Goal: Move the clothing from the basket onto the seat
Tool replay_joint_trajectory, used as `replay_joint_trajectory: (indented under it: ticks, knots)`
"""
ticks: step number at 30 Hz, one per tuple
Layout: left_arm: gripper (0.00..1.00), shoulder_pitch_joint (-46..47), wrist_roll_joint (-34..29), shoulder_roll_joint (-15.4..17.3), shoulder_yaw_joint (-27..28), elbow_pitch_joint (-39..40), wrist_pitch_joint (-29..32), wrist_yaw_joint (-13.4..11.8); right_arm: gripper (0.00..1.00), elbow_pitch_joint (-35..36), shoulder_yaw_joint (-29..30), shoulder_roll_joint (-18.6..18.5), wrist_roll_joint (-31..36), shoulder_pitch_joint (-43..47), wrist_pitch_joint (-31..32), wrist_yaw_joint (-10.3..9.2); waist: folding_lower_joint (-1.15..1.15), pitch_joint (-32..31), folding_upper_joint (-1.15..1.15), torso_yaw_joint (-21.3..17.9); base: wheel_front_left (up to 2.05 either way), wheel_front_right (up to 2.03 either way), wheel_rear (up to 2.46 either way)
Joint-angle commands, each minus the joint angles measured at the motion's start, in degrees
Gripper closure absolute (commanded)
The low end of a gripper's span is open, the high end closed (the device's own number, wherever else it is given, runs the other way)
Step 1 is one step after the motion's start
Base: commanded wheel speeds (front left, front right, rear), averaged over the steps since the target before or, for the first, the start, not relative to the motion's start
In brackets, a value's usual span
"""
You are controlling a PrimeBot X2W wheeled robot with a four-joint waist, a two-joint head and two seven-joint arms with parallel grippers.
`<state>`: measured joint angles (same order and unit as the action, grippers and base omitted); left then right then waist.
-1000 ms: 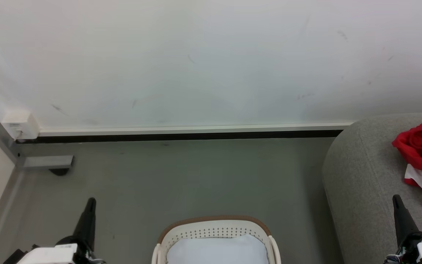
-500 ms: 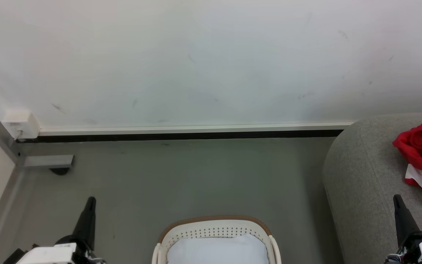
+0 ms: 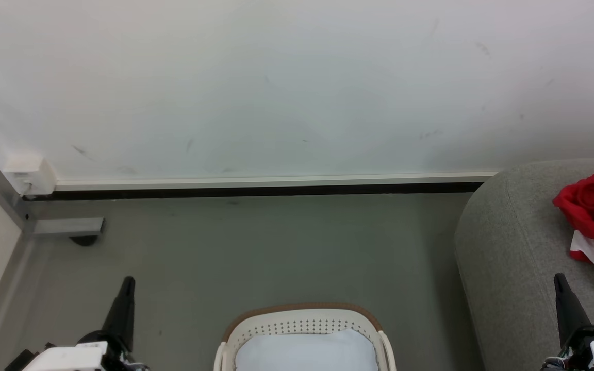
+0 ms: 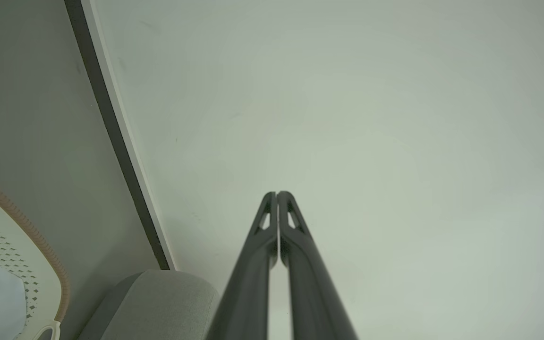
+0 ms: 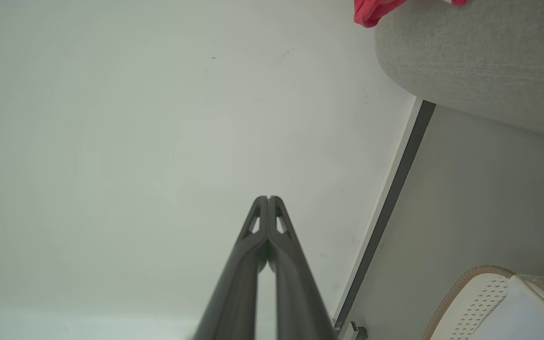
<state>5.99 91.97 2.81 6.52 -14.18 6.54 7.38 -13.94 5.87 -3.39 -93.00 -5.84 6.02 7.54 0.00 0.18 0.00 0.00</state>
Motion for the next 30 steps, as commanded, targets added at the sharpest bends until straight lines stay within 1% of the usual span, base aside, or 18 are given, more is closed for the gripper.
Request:
replay_joint_trajectory:
  ticks: [1, 30]
  knots:
    - [1.00, 0.5, 0.8, 0.1, 0.1, 0.2, 0.2, 0.2, 1.00, -0.1, 0.2, 0.1, 0.1, -0.6, 0.2, -0.10, 0.00, 0.0, 0.00, 0.0, 0.00, 0.00, 0.00]
    - [1.00, 0.5, 0.8, 0.1, 0.1, 0.2, 0.2, 0.2, 1.00, -0.1, 0.4, 0.2, 0.4, -0.7, 0.4, -0.10, 0.00, 0.0, 0.00, 0.0, 0.00, 0.00, 0.00]
